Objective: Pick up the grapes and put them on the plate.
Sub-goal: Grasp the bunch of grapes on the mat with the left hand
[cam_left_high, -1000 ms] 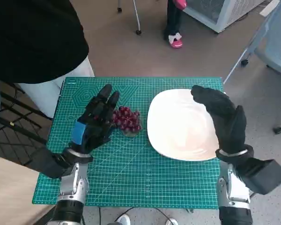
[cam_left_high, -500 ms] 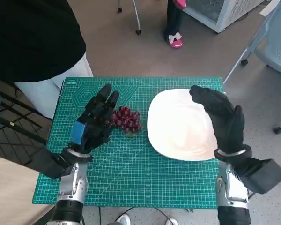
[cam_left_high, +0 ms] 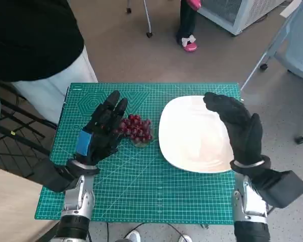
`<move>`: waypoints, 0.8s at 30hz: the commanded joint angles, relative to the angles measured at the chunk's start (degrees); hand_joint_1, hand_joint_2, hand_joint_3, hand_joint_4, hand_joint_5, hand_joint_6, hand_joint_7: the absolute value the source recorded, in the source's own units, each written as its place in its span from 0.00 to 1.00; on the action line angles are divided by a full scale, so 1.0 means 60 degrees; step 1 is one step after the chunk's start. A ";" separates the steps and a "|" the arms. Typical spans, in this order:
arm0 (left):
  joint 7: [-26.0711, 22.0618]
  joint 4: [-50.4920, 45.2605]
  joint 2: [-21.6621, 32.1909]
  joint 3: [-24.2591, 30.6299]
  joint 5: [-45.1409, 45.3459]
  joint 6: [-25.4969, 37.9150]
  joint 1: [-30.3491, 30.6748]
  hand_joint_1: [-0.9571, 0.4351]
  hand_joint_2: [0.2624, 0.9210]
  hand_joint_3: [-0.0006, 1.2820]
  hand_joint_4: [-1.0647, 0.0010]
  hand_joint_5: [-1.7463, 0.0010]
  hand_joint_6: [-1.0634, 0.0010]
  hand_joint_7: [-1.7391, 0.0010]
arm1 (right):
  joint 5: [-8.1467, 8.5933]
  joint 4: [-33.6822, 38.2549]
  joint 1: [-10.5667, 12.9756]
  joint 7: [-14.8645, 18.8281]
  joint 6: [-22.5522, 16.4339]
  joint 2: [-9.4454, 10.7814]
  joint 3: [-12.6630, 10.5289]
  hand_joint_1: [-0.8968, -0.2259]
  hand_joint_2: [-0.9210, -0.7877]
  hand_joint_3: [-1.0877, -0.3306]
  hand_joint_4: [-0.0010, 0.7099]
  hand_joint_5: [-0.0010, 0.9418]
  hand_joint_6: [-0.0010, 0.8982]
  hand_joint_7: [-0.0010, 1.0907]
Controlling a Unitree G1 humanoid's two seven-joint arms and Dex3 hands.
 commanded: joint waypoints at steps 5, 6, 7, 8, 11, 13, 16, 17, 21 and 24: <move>0.0027 -0.0102 0.0057 0.0022 0.0069 -0.0219 0.0188 0.24 1.00 0.33 0.77 1.00 0.68 1.00 | -0.0007 0.0199 0.0110 0.0132 0.0018 0.0049 -0.0004 0.41 0.00 0.26 0.52 0.00 0.00 0.44; 0.0031 -0.0112 0.0059 0.0018 0.0075 -0.0229 0.0195 0.24 1.00 0.33 0.77 1.00 0.68 1.00 | 0.0000 0.0185 0.0116 0.0134 0.0031 0.0047 -0.0007 0.41 0.00 0.26 0.52 0.00 0.00 0.44; 0.0036 -0.0122 0.0063 0.0014 0.0083 -0.0239 0.0201 0.24 1.00 0.33 0.77 1.00 0.68 1.00 | 0.0006 0.0168 0.0124 0.0136 0.0048 0.0045 -0.0008 0.41 0.00 0.26 0.52 0.00 0.00 0.44; 0.0046 -0.0133 0.0069 0.0010 0.0095 -0.0245 0.0204 0.24 1.00 0.33 0.77 1.00 0.68 1.00 | 0.0010 0.0150 0.0131 0.0136 0.0064 0.0044 -0.0009 0.41 0.00 0.26 0.52 0.00 0.00 0.44; 0.0092 -0.0189 0.0104 -0.0011 0.0166 -0.0259 0.0218 0.24 1.00 0.31 0.78 1.00 0.68 1.00 | 0.0015 0.0078 0.0167 0.0131 0.0105 0.0045 0.0000 0.41 0.00 0.26 0.52 0.00 0.00 0.44; 0.0238 -0.0221 0.0183 -0.0067 0.0445 -0.0378 0.0235 0.24 1.00 0.28 0.79 1.00 0.68 1.00 | 0.0014 0.0021 0.0196 0.0128 0.0125 0.0044 0.0010 0.41 0.00 0.26 0.52 0.00 0.00 0.44; 0.1475 -0.0531 0.0881 -0.0345 0.2772 -0.0758 0.0356 0.21 1.00 0.22 0.85 1.00 0.75 1.00 | 0.0023 -0.0030 0.0229 0.0141 0.0149 0.0037 0.0018 0.41 0.00 0.26 0.52 0.00 0.00 0.44; 0.2215 -0.0874 0.1299 -0.0507 0.4198 -0.0696 0.0454 0.20 1.00 0.20 0.89 1.00 0.79 1.00 | 0.0031 -0.0030 0.0233 0.0151 0.0156 0.0033 0.0016 0.41 0.00 0.26 0.52 0.00 0.00 0.44; 0.4192 -0.2479 0.2317 -0.1094 0.8340 0.0714 0.0826 0.15 0.99 0.11 0.97 1.00 0.93 1.00 | 0.0056 -0.0010 0.0232 0.0171 0.0171 0.0022 0.0003 0.41 0.00 0.26 0.52 0.00 0.00 0.44; 0.4503 -0.3053 0.2453 -0.1370 0.9437 0.1678 0.0866 0.19 0.92 0.05 0.99 1.00 0.97 1.00 | 0.0066 0.0006 0.0229 0.0172 0.0171 0.0021 -0.0004 0.41 0.00 0.26 0.52 0.00 0.00 0.44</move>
